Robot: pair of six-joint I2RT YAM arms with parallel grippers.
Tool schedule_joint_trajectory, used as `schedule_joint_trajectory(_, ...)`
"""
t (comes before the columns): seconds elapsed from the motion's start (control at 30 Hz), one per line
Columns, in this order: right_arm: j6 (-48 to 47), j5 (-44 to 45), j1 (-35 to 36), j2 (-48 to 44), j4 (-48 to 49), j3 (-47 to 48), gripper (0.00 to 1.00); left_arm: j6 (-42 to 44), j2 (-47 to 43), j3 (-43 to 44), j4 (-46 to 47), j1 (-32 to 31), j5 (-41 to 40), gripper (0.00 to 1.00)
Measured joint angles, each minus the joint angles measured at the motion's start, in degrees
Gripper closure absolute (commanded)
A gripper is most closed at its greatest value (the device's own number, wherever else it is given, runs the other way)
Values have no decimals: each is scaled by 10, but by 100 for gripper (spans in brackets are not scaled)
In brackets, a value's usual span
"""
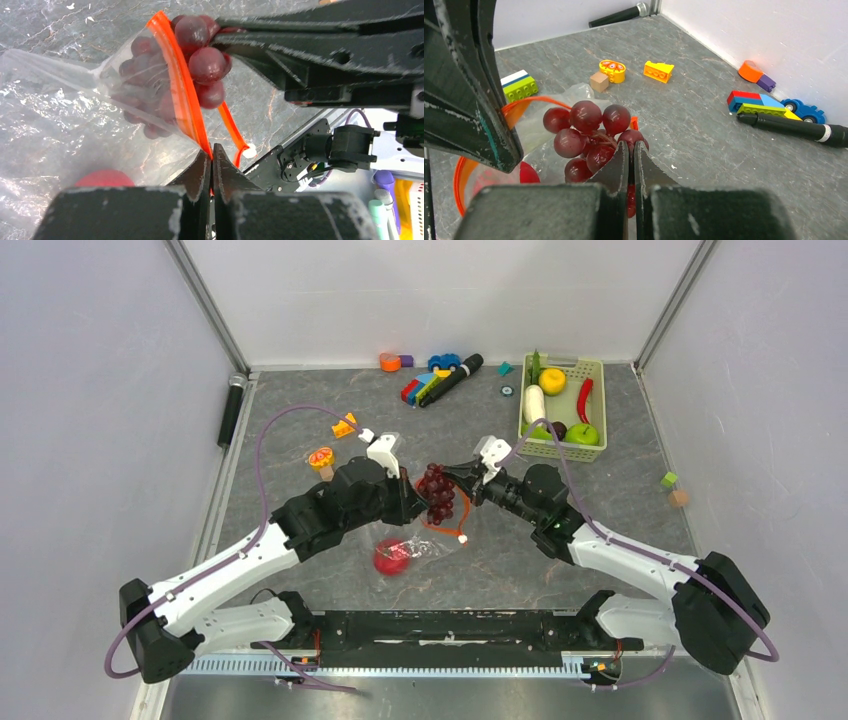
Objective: Place the food in the zip-top bag and seal the zipper
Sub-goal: Place the fake fruit in the zipper food storage bag.
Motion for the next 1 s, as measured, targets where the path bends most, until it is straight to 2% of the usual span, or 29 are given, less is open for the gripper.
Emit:
schedule_joint_trajectory(0.27,-61,7,38,-1,-54,0,93,0,18,25,4,0,-9,98)
schedule_joint_trajectory(0.37,-84,9,57,-1,-78,0,84,0,25,33,5,0,-9,98)
schedule_joint_trajectory(0.43,-94,16,67,1,-95,4,77,0,30,38,6,0,-8,98)
schedule_joint_trajectory(0.5,-101,33,75,10,-113,18,65,0,33,40,7,0,-7,98)
schedule_joint_trajectory(0.77,-101,164,82,62,-172,93,38,0,35,42,9,0,-7,98)
schedule_joint_trajectory(0.83,-101,188,83,65,-184,99,25,0,35,42,8,0,-14,98)
schedule_joint_trajectory(0.9,-100,207,83,64,-190,100,5,0,31,42,4,0,-30,98)
schedule_joint_trajectory(0.93,-100,211,83,63,-193,100,2,0,30,42,2,0,-41,98)
schedule_joint_trajectory(1.0,-101,215,83,53,-199,100,2,0,29,42,-2,0,-63,98)
